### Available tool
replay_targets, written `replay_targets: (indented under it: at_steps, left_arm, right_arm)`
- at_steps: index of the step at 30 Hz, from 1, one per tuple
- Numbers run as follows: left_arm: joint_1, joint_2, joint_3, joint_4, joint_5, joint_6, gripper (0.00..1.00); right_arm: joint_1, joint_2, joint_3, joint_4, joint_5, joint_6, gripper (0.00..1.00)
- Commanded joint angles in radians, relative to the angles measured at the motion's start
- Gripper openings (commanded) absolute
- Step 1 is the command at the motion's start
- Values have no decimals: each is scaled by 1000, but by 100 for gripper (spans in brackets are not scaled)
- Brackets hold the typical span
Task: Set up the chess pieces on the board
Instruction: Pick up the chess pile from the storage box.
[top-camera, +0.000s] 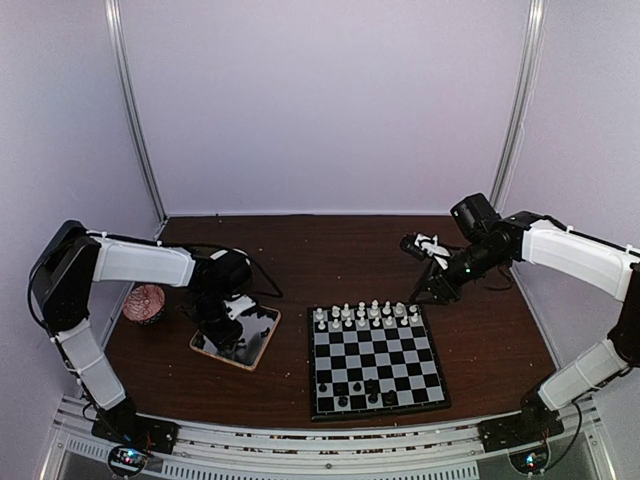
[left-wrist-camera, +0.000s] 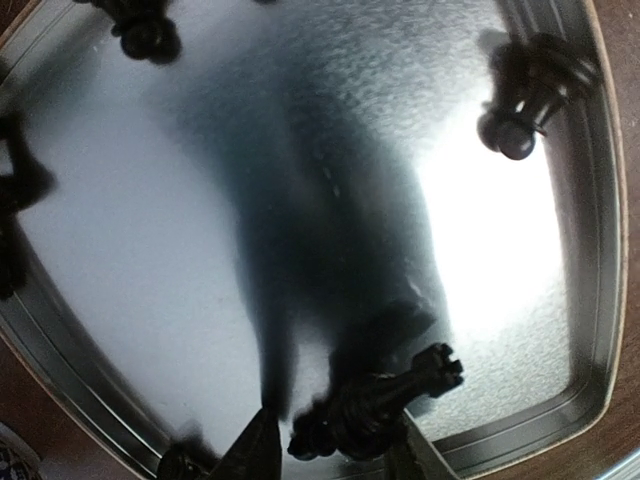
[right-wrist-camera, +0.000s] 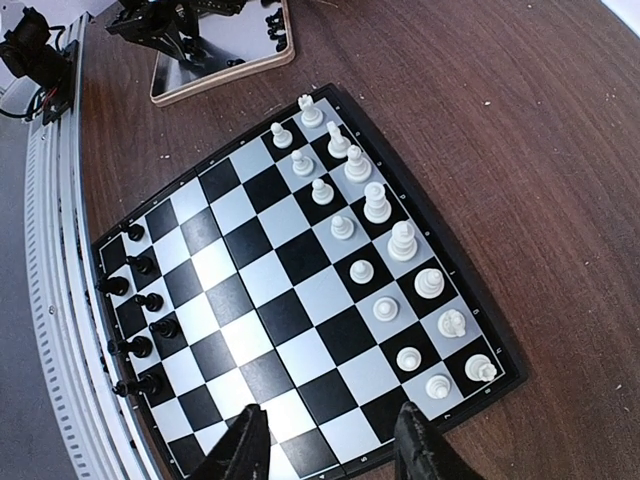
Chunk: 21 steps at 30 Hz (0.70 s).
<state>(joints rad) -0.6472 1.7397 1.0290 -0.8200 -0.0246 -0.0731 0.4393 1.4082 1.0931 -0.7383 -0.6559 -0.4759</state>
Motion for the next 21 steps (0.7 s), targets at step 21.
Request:
replay_targets:
  at_steps: [21]
  left_arm:
    - [-35,14,-15,32,8,-127,25]
  right_arm:
    - [-6,31,7,-24,-39,-12,43]
